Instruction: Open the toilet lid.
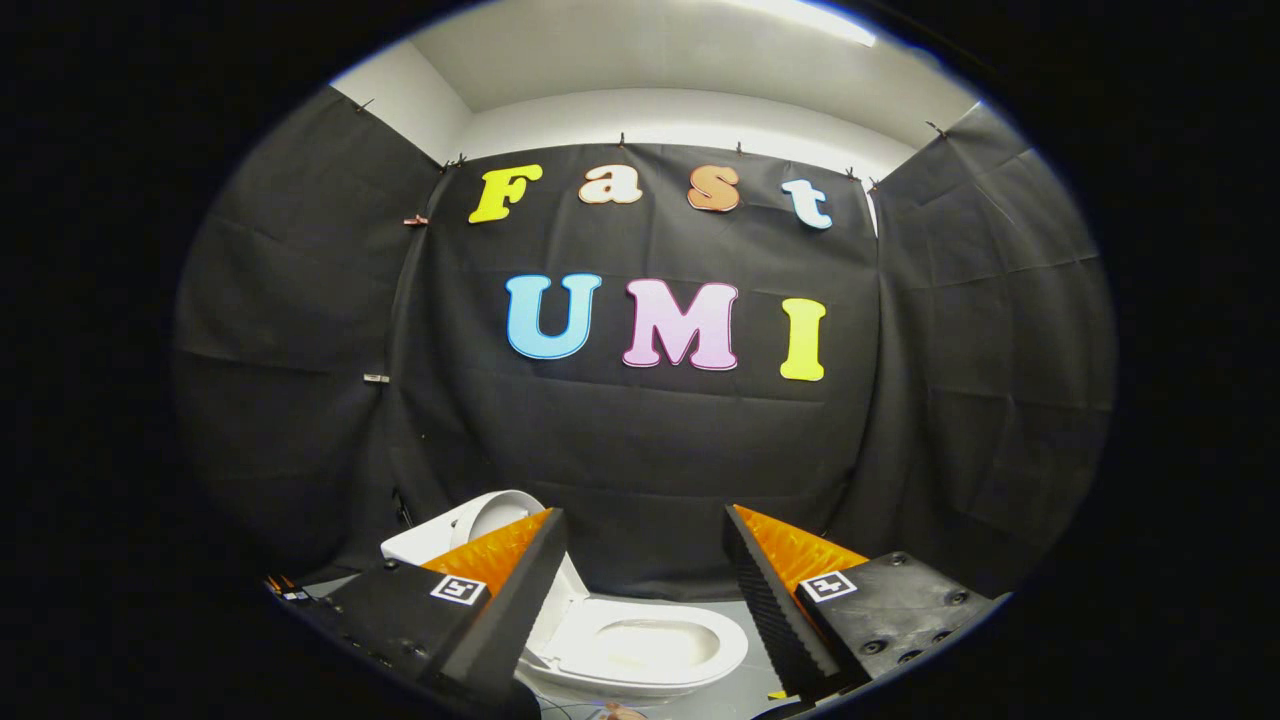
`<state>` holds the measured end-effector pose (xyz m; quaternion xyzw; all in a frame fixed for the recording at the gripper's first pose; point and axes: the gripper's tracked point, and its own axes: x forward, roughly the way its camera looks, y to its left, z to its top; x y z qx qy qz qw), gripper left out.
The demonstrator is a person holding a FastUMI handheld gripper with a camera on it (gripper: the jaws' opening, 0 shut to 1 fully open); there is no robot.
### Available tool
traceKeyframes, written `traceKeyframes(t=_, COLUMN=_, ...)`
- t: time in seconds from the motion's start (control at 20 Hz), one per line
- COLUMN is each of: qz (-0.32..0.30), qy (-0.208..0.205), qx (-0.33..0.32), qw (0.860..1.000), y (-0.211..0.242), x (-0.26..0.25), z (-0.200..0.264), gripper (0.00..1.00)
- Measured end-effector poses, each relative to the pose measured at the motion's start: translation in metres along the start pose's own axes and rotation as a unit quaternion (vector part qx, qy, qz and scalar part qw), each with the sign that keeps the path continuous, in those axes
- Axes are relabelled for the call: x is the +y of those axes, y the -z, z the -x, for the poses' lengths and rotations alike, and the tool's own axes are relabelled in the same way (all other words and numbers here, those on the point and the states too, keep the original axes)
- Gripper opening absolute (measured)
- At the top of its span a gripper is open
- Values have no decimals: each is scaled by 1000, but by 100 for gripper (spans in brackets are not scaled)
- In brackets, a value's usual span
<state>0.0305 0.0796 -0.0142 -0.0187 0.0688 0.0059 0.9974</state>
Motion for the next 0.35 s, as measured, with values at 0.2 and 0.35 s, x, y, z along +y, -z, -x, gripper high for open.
traceKeyframes(t=0.2, qz=1, qy=-1, qx=-1, qw=1000, y=0, x=2, z=-2, gripper=98)
traceKeyframes(t=0.35, qz=2, qy=-1, qx=-3, qw=1000, y=-2, x=3, z=-2, gripper=98)
